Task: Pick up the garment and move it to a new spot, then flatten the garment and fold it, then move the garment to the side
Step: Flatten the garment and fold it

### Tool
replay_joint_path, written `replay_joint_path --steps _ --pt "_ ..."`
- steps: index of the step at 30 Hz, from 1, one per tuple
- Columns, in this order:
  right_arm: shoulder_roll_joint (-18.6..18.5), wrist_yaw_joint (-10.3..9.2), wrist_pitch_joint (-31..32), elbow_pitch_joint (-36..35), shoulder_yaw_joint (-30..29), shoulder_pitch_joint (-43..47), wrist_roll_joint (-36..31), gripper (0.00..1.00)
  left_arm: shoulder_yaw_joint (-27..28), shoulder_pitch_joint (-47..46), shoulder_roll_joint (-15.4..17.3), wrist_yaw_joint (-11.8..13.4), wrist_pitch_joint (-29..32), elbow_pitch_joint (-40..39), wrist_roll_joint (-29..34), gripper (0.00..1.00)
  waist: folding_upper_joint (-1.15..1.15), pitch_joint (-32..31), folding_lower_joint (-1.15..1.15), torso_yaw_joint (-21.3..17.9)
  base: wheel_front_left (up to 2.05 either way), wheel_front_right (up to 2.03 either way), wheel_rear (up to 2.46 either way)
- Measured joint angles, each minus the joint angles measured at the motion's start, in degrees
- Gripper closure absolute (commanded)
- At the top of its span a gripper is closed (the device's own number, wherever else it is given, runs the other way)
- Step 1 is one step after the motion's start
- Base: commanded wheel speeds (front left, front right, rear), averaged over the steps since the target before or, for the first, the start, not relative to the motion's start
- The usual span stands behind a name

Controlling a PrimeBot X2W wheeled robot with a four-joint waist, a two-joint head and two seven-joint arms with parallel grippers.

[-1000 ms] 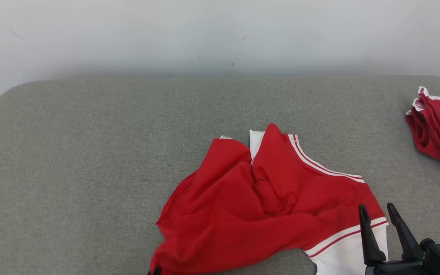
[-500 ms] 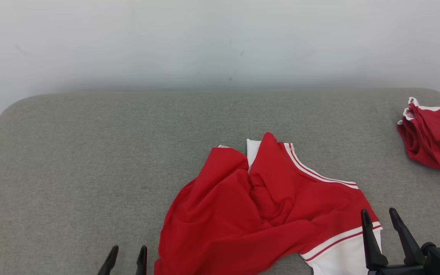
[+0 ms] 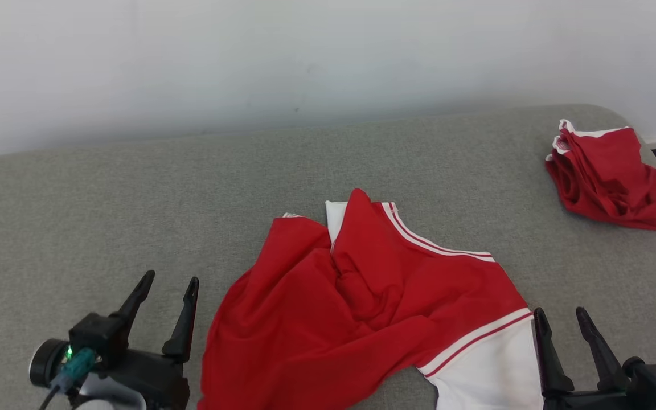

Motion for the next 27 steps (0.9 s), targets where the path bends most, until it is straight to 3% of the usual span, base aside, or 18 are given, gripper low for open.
replay_joint_path --steps 8,15,18,27 --pt "0.0 0.00 0.0 0.9 -0.2 -2.0 0.2 0.00 -9.2 -9.9 5.2 0.0 8.3 7.6 -7.8 0.00 0.00 2.7 0.01 -3.2 0.00 0.00 0.00" --pt "1.0 0.00 0.0 1.7 -0.4 -2.8 0.5 0.00 -15.1 -11.6 8.8 0.0 18.5 11.9 -15.7 0.00 0.00 4.5 0.01 -5.9 0.00 0.00 0.00" --pt "1.1 0.00 0.0 1.9 -0.5 -2.8 0.5 0.00 -16.8 -11.4 9.7 0.0 21.3 13.6 -17.2 0.00 0.00 5.0 0.01 -6.7 0.00 0.00 0.00" --pt "0.9 0.00 0.0 2.0 -1.1 -2.8 0.5 0.00 -18.2 -11.5 9.0 0.9 21.8 17.2 -18.0 0.00 0.00 5.4 0.00 -7.2 0.00 0.00 0.00"
